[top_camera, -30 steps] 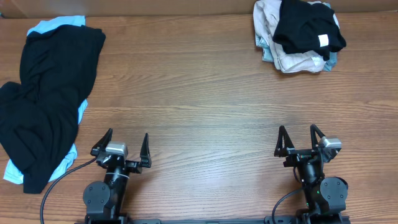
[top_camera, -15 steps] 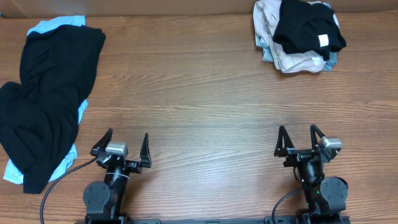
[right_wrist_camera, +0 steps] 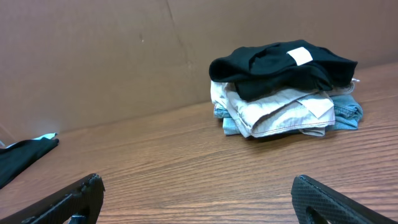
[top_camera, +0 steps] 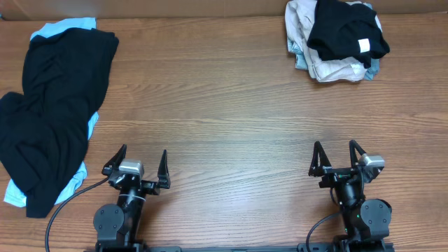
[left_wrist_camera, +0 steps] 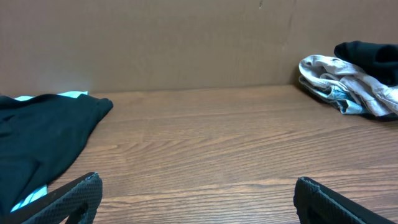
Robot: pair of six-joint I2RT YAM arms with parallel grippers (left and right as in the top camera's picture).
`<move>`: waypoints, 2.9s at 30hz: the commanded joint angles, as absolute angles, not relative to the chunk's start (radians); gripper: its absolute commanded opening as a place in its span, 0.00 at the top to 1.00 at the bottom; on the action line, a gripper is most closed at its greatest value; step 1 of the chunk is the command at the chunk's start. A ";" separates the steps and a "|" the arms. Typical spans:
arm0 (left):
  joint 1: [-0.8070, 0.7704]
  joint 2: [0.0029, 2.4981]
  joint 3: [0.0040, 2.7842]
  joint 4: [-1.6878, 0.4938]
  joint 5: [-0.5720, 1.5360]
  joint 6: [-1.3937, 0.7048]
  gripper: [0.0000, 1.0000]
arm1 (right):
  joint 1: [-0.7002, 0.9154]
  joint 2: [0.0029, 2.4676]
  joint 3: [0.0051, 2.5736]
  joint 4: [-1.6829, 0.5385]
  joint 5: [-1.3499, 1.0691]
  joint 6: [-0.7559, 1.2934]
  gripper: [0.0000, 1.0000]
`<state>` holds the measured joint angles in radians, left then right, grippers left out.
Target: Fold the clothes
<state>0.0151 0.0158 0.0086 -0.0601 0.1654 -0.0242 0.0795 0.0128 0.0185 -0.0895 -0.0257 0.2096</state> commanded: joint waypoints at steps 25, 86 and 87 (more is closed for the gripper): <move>0.021 0.005 0.005 -0.058 0.174 -0.033 0.00 | 0.085 0.003 0.008 -0.084 -0.019 0.217 0.00; 0.032 1.346 1.568 -1.010 -0.009 0.135 0.00 | 0.085 1.340 1.405 -1.023 -0.521 0.232 0.00; 0.044 1.367 1.568 -0.989 -0.011 0.137 0.00 | 0.085 1.353 1.405 -1.023 -0.530 0.228 0.00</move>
<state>0.0223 1.3334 1.5387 -1.0084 0.0101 0.0971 0.0799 1.3373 1.3754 -1.0286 -0.4629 0.2382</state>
